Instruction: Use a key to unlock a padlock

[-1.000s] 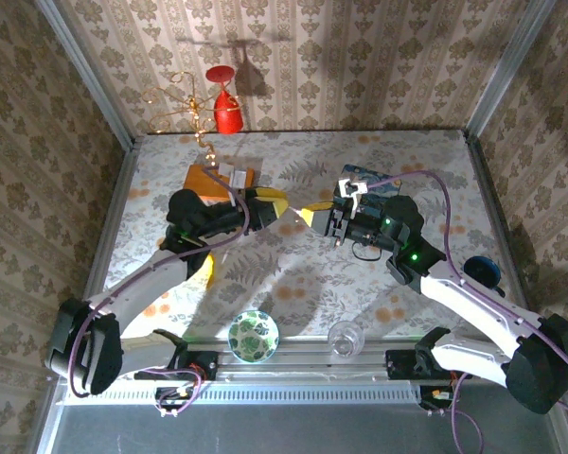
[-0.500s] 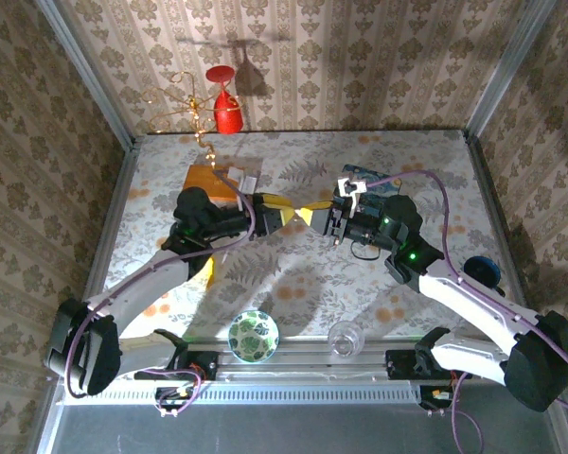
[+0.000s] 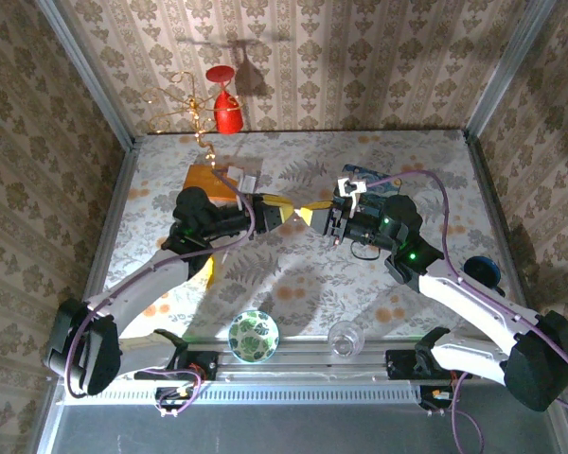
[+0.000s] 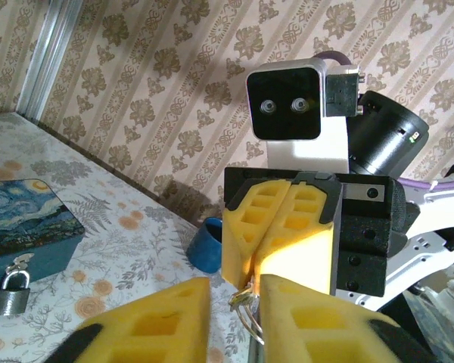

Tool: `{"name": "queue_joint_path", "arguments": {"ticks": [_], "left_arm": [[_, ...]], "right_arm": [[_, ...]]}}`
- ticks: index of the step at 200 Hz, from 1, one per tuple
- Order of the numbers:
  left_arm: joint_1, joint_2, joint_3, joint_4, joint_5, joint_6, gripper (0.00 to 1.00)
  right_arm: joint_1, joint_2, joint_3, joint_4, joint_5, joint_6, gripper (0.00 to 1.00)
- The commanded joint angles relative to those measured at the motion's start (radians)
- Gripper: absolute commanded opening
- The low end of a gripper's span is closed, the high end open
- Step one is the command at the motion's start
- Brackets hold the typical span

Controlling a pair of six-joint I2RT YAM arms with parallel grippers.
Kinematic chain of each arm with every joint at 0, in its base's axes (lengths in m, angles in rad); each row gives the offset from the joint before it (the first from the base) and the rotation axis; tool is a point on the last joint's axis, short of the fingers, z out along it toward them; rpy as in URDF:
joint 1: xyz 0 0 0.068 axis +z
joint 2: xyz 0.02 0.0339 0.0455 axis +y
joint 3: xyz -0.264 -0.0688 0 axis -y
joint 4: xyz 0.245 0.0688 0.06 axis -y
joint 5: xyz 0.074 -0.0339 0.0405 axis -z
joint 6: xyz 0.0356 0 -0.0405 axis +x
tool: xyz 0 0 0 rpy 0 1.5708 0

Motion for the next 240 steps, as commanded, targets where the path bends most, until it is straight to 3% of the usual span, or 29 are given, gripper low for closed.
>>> {"name": "queue_joint_path", "arguments": {"ticks": [1,43,69,118,134,157,173,188,206,240], "left_arm": [[-0.008,0.006,0.044,0.055,0.027,-0.014,0.18],[-0.013,0.017,0.047,0.048,0.041,-0.008,0.26],[-0.015,0.022,0.046,0.039,0.048,-0.002,0.27],[-0.017,0.028,0.044,0.051,0.048,0.001,0.13],[-0.017,0.028,0.049,0.051,0.048,0.006,0.0],[-0.017,0.019,0.052,0.04,0.045,0.029,0.0],[-0.015,0.002,0.058,-0.004,0.04,0.064,0.0],[-0.014,-0.019,0.07,-0.083,0.04,0.117,0.0],[-0.014,-0.048,0.083,-0.186,0.037,0.193,0.0],[-0.014,-0.096,0.101,-0.303,0.029,0.279,0.0]], "right_arm": [[-0.001,0.001,-0.001,0.038,-0.011,0.011,0.0],[0.0,0.0,-0.007,0.045,-0.001,0.016,0.0],[-0.001,0.003,-0.006,0.05,0.001,0.019,0.0],[0.0,0.008,0.004,0.038,-0.013,0.02,0.0],[0.002,0.01,0.005,0.032,-0.015,0.02,0.0],[0.003,0.004,0.016,-0.013,-0.006,0.002,0.0],[0.002,-0.014,0.024,-0.075,0.014,-0.031,0.14],[0.002,-0.039,0.027,-0.123,0.036,-0.059,0.18],[-0.001,-0.071,0.024,-0.166,0.059,-0.085,0.29],[-0.001,-0.124,0.033,-0.251,0.09,-0.134,0.35]]}}
